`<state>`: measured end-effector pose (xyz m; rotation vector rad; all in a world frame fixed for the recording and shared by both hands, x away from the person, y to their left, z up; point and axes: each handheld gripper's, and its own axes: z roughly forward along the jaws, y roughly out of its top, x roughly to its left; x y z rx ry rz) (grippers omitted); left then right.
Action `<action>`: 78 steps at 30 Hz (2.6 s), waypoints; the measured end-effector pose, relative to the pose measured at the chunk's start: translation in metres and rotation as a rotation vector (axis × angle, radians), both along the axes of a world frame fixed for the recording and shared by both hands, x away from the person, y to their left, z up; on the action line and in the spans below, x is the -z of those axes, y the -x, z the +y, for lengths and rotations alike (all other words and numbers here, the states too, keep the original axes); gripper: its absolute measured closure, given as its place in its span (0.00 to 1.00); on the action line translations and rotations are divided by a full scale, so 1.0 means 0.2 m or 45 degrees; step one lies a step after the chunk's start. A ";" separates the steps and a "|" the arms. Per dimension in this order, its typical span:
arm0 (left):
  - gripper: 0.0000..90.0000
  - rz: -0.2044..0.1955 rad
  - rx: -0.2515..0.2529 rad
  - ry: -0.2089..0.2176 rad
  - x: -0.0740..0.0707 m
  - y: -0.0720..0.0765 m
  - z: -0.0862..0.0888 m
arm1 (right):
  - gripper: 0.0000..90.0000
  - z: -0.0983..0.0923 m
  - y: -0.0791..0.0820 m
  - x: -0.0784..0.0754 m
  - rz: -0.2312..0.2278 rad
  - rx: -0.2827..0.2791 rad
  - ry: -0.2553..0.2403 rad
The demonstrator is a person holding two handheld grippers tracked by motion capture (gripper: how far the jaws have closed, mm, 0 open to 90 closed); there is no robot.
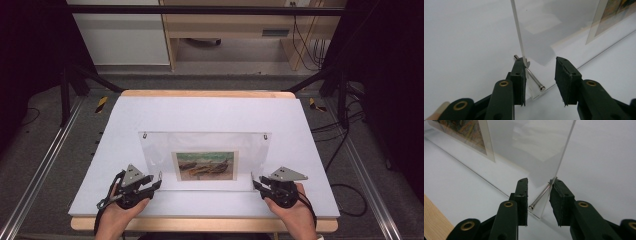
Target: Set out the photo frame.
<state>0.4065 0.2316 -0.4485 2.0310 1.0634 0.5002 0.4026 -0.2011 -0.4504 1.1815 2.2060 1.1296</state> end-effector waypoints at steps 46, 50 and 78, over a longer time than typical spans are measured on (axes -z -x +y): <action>0.13 -0.056 -0.145 -0.022 -0.04 -0.04 0.26 | 0.19 -0.29 -0.04 0.01 -0.062 0.361 0.107; 0.13 -0.062 -0.171 -0.019 -0.03 -0.06 0.28 | 0.18 -0.30 -0.06 0.02 -0.045 0.387 0.101; 0.07 -0.073 -0.289 -0.063 0.06 -0.25 0.37 | 0.28 -0.33 -0.19 0.08 -0.018 0.463 0.176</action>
